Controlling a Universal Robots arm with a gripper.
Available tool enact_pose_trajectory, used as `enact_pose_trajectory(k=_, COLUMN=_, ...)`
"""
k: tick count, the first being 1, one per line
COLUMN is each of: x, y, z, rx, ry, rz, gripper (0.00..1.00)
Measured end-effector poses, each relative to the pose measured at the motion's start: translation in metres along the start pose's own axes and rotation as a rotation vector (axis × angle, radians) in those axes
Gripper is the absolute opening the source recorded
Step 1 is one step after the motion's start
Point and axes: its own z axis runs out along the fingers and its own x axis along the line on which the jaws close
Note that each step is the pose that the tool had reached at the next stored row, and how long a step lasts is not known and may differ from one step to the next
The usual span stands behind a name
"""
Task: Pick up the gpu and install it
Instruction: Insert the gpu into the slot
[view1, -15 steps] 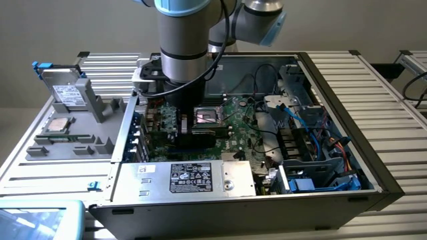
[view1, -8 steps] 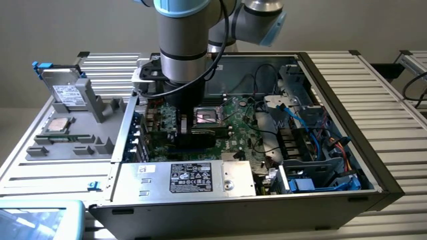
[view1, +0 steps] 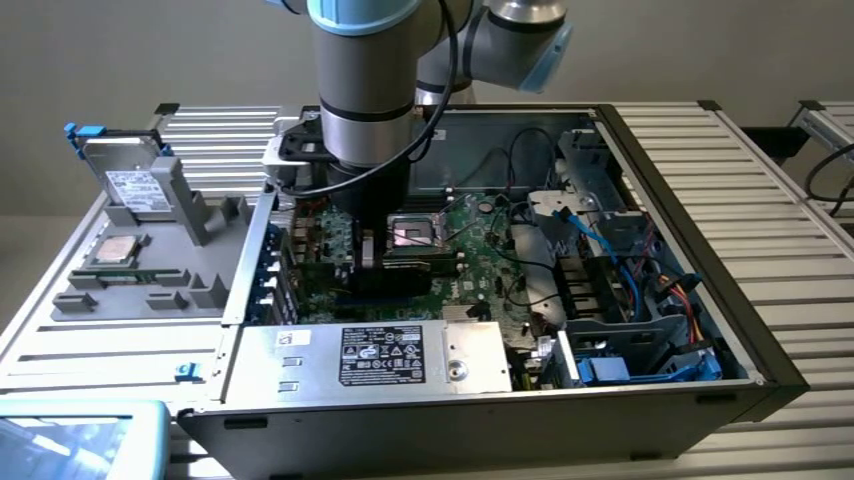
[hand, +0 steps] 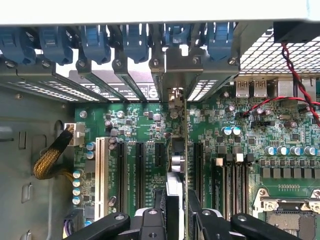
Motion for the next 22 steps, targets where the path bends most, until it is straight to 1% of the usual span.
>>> enact_pose_trajectory(k=22, x=0.0006, y=0.0005, z=0.001, rx=0.0003, ry=0.0001, rz=0.0, gripper=0.28)
